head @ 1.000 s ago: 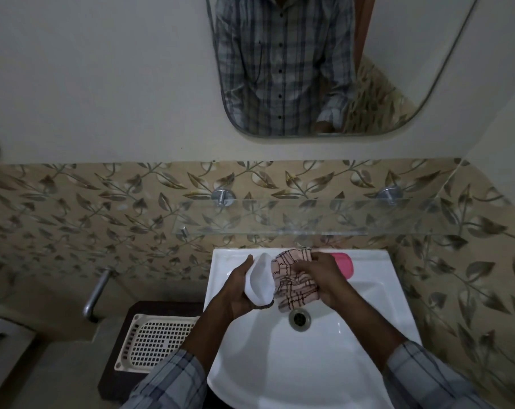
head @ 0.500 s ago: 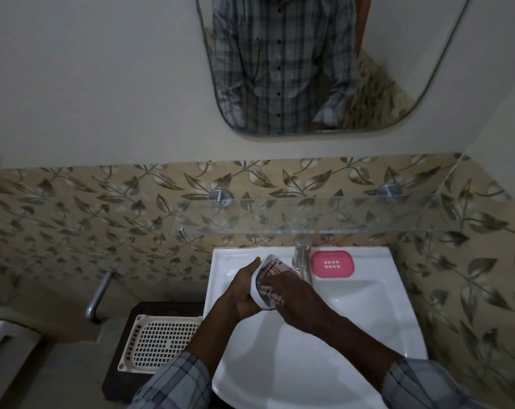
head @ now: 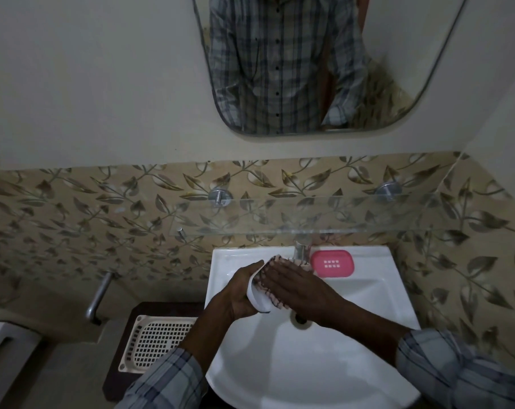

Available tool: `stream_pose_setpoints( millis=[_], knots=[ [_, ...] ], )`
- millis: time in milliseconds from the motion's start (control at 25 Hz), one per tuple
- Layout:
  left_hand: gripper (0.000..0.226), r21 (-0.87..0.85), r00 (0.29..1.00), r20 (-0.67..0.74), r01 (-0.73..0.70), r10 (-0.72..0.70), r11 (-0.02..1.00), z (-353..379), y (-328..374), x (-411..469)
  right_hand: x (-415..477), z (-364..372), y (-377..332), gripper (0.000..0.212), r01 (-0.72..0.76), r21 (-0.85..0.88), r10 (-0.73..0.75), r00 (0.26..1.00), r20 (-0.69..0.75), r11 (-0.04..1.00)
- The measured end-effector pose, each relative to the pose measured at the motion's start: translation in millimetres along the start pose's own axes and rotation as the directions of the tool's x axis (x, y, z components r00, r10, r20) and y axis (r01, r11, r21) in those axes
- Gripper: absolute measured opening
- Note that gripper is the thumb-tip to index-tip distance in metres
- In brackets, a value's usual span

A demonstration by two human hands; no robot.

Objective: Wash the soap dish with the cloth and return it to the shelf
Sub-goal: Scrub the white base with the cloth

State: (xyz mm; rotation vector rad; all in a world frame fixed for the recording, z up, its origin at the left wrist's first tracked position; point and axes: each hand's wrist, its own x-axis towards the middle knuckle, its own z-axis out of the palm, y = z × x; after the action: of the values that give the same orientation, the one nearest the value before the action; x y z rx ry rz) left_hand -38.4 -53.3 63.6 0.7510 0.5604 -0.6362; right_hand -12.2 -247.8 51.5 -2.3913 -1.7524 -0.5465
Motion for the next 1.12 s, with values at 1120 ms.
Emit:
stream_pose_setpoints(
  millis=[1120],
  knots=[
    [0.043, 0.179, 0.919, -0.130, -0.346, 0.371, 0.921, -24.6, -0.3, 30.8, -65.0, -37.4, 19.3, 0.017, 0.345, 0.590, 0.658, 0.123, 0.742, -0.730]
  ],
)
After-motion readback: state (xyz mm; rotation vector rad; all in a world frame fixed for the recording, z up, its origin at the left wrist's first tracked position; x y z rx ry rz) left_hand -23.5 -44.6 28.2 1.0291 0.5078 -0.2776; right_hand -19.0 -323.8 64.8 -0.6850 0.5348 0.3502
